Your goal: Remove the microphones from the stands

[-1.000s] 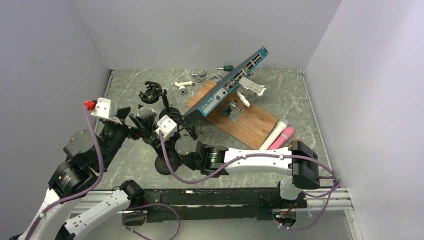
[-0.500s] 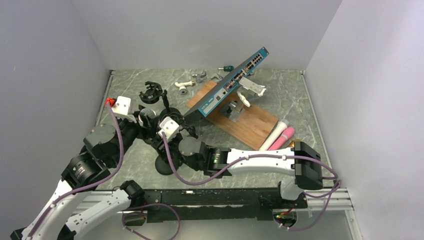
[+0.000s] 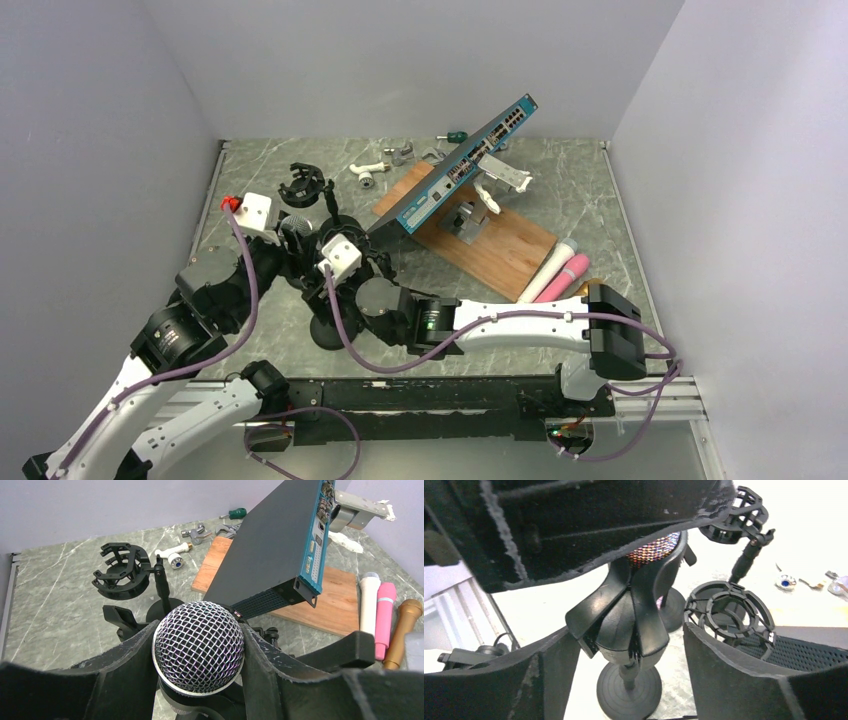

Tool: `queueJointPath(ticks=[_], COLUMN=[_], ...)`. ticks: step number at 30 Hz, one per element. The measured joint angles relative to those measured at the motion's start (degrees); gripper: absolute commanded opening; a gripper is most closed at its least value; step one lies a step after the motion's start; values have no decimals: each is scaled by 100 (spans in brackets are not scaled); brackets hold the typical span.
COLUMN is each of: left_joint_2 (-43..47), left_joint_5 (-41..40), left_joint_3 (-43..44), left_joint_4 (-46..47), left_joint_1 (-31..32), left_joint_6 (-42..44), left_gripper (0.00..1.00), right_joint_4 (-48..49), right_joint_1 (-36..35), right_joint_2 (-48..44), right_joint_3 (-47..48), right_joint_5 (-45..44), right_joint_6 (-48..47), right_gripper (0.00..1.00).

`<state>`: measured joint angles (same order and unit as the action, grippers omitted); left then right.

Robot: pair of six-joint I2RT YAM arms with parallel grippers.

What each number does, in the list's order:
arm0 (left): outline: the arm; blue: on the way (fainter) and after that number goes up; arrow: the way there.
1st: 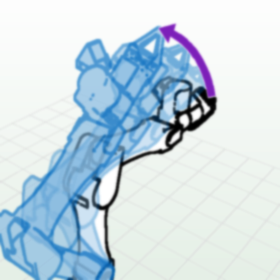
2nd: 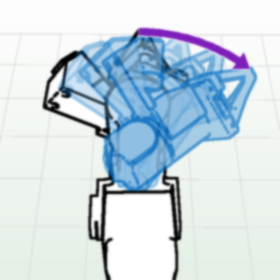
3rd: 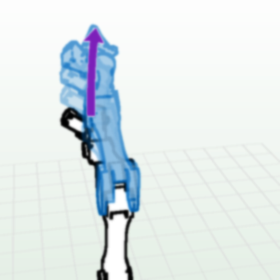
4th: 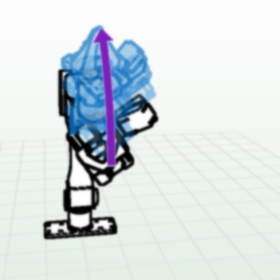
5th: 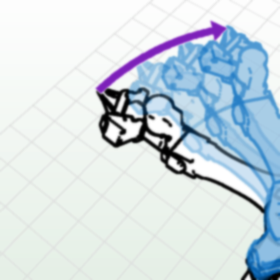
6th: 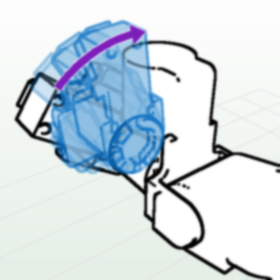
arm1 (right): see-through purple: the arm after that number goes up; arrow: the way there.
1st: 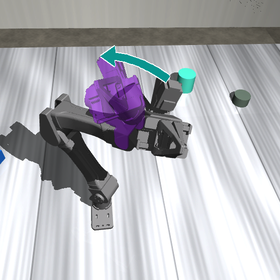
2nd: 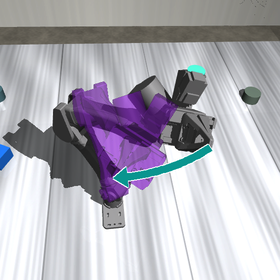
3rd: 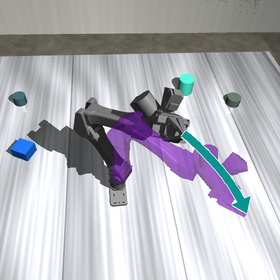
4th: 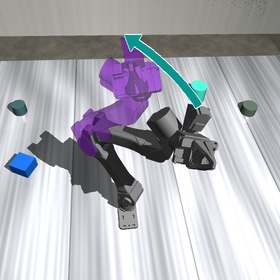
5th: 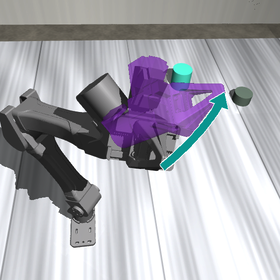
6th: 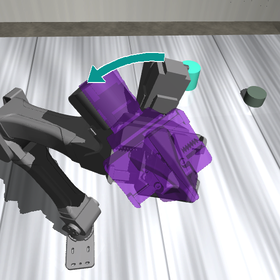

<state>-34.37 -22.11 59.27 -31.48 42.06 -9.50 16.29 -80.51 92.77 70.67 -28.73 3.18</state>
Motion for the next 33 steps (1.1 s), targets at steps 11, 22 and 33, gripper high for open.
queueJointPath(ticks=[11,22,33], left_joint_2=[37,131,168], left_joint_5=[-83,-179,-240], left_joint_3=[-7,-44,-96], left_joint_4=[-24,-46,-90], left_joint_1=[2,2,-2], left_joint_6=[-59,-129,-153], left_gripper=[0,0,0], right_joint_4=[-243,-297,-140], right_joint_1=[-372,-452,-509], right_joint_2=[33,267,507], right_joint_3=[361,560,688], right_joint_5=[-1355,-1482,-1646], right_joint_6=[229,337,83], right_gripper=[91,73,0])
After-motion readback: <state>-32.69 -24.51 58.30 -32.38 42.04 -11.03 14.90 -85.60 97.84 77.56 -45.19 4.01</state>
